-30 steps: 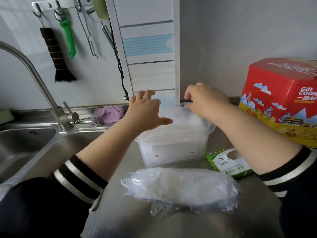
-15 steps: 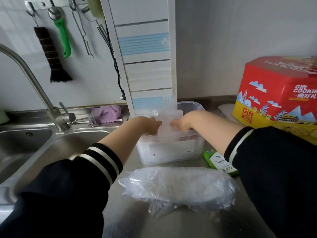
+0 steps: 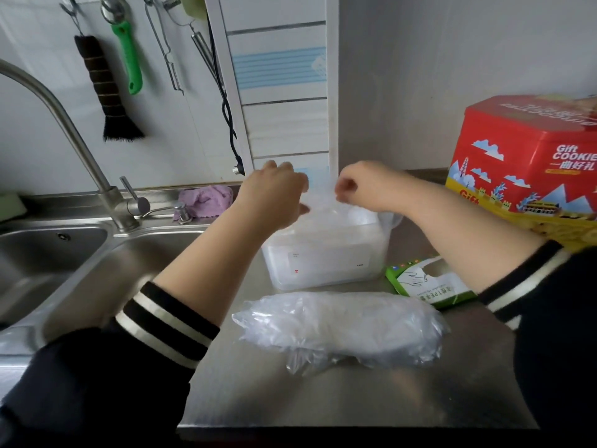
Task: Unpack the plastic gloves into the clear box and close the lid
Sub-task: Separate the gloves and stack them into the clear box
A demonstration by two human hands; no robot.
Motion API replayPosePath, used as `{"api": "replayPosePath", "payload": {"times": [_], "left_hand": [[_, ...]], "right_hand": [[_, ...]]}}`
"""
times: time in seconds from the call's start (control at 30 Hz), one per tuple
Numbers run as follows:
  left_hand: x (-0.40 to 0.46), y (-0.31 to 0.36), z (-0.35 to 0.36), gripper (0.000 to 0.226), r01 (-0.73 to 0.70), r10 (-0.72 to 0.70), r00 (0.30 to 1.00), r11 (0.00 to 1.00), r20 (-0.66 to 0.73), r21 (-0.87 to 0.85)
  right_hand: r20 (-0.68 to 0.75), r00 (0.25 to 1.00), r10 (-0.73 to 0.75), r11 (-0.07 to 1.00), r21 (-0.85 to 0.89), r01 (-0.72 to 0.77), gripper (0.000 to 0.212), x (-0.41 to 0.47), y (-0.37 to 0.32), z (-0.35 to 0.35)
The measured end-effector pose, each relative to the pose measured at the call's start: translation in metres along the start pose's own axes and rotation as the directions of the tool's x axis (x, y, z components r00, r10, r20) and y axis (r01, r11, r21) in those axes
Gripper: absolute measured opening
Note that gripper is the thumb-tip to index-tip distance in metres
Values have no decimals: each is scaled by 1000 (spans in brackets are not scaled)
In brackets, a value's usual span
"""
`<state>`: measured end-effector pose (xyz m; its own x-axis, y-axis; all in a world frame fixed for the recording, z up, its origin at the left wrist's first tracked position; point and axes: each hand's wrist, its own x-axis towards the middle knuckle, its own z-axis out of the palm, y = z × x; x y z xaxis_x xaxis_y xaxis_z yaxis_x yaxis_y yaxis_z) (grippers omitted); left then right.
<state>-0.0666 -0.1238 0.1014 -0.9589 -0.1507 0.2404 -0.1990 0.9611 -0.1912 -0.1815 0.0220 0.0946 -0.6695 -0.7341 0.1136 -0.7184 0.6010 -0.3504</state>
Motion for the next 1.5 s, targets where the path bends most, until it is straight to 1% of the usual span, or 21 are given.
{"api": "replayPosePath", "payload": {"times": [0.03, 0.1, 0.2, 0.27, 0.3, 0.37, 0.4, 0.47, 0.53, 0.6, 0.8, 0.9, 0.97, 1.07, 1.1, 1.17, 1.23, 1.27, 1.3, 1.37, 1.5], "left_hand": [[-9, 8, 0, 31, -30, 18, 994, 992, -105, -120], [-27, 26, 3, 24, -184, 86, 943, 940, -322, -287], [-55, 49, 22, 30, -367, 180, 860, 869, -477, -333], [-71, 57, 44, 33, -356, 158, 888, 830, -432, -429], [-78, 61, 55, 36, -319, 145, 925, 799, -352, -509], [-89, 65, 76, 51, -227, 182, 974, 770, -135, -597], [-94, 68, 85, 60, -199, 210, 976, 776, -52, -599], [-101, 73, 98, 64, -170, 227, 974, 777, 18, -606], [-106, 78, 105, 49, -150, 167, 985, 757, -34, -636], [-109, 82, 104, 34, -116, 69, 993, 730, -96, -673], [-112, 82, 90, 13, 1, -195, 964, 682, -181, -731], [-108, 75, 70, 5, 31, -305, 942, 499, -142, -866], [-101, 69, 51, 2, 19, -292, 953, 332, -84, -943], [-93, 59, 27, 14, 43, -289, 957, 199, -17, -979], [-89, 54, 20, 20, 54, -294, 956, 114, 18, -992], [-83, 51, 13, 25, 69, -276, 955, -137, 105, -988], [-75, 45, 6, 29, 23, -244, 962, -385, 126, -923], [-70, 39, 1, 32, -8, -240, 963, -473, 120, -881], [-65, 34, -1, 36, -23, -247, 961, -529, 128, -848], [-54, 22, -6, 39, -41, -279, 949, -574, 148, -818], [-37, 0, -9, 30, -53, -341, 924, -561, 172, -826]], "right_hand": [[-99, 995, -29, 996, 84, 37, 11, -15, -3, -1], [-179, 982, -52, 968, 232, 94, 8, -48, -8, -1], [-112, 991, -71, 962, 254, 98, 10, -94, -6, 9], [17, 998, -65, 975, 213, 59, 7, -112, 9, 22], [113, 992, -64, 985, 168, 44, 10, -120, 17, 31], [288, 954, -83, 994, 89, 59, 37, -131, 33, 51], [319, 943, -90, 995, 77, 69, 44, -136, 41, 62], [251, 964, -87, 992, 115, 60, 33, -142, 50, 78], [109, 992, -64, 981, 187, 43, 15, -144, 54, 85], [3, 998, -62, 966, 253, 59, 8, -145, 53, 87], [-140, 990, -28, 887, 453, 89, 13, -139, 39, 59], [-165, 986, 5, 832, 548, 87, 16, -136, 31, 36], [-172, 985, 34, 807, 586, 74, 14, -133, 29, 23], [-166, 980, 105, 746, 665, 33, 11, -123, 24, 10], [-149, 982, 116, 693, 720, 27, 11, -116, 19, 5], [-82, 985, 152, 564, 825, -19, 11, -107, 13, 0], [-80, 986, 149, 468, 884, 1, 8, -96, 9, -5], [-105, 986, 128, 446, 894, 37, 9, -89, 6, -10], [-131, 985, 109, 437, 897, 71, 10, -85, 5, -13], [-189, 980, 59, 457, 878, 142, 12, -75, 1, -22], [-228, 974, 5, 540, 820, 189, 14, -59, 2, -33]]}}
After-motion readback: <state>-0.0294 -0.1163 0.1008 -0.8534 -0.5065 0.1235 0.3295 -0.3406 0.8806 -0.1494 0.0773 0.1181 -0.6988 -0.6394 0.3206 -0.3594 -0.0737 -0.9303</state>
